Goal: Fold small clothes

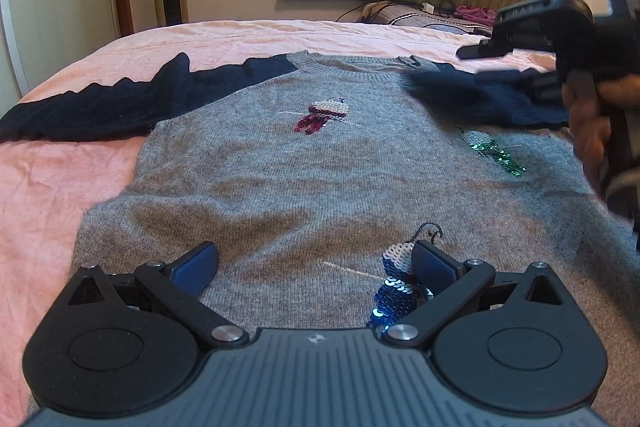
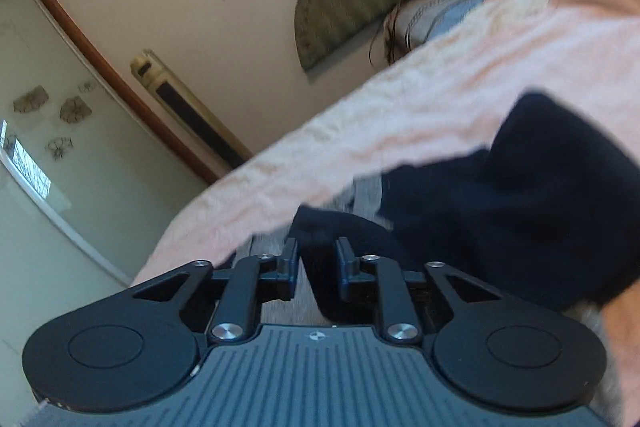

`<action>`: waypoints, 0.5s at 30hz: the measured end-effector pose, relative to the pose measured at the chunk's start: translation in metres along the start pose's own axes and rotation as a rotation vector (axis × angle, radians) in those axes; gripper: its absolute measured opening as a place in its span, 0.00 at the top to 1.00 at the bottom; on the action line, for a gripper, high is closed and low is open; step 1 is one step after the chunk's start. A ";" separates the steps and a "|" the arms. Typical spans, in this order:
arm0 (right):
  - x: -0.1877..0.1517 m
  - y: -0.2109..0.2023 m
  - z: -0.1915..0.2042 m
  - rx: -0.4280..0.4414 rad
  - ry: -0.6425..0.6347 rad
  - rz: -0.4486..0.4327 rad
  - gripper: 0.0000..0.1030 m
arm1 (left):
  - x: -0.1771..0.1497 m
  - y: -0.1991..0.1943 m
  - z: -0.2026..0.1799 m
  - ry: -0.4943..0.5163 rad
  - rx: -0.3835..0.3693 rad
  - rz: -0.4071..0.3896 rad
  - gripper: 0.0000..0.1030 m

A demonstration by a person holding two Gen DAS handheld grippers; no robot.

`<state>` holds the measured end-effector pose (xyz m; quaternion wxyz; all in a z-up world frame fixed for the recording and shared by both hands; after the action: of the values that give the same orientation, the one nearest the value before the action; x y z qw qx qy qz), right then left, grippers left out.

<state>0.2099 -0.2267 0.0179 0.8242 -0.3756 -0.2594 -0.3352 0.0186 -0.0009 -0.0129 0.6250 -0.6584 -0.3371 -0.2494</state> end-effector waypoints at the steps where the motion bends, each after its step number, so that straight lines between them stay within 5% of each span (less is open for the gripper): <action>1: -0.010 -0.010 0.003 0.019 -0.001 -0.009 0.61 | 0.000 -0.001 0.001 0.002 -0.007 0.002 0.00; 4: -0.041 -0.057 0.008 0.036 -0.047 -0.053 0.51 | 0.013 -0.002 0.008 -0.064 -0.055 0.038 0.00; 7: -0.065 -0.085 0.001 0.016 -0.122 -0.038 0.31 | 0.053 0.010 0.020 -0.299 -0.271 0.094 0.00; 10: -0.079 -0.094 -0.017 -0.020 -0.104 -0.019 0.28 | 0.093 0.049 0.015 -0.491 -0.487 0.177 0.00; 15: -0.075 -0.093 -0.028 0.023 -0.044 -0.056 0.16 | 0.127 0.117 -0.032 -0.456 -0.494 0.273 0.00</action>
<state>0.0974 -0.2682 -0.0079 0.8127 -0.3661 -0.2919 -0.3469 0.1924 -0.0146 0.0081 0.3834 -0.8672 -0.3065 -0.0843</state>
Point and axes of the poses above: each gripper's, at about its wrist camera, not at the fingertips, and y roughly the way its jaws point, z to its left, x to its top, the point moved 2 cm from there along y, roughly the way its jaws point, and after that the axes turned 6 degrees about -y, right-handed, at the moved point
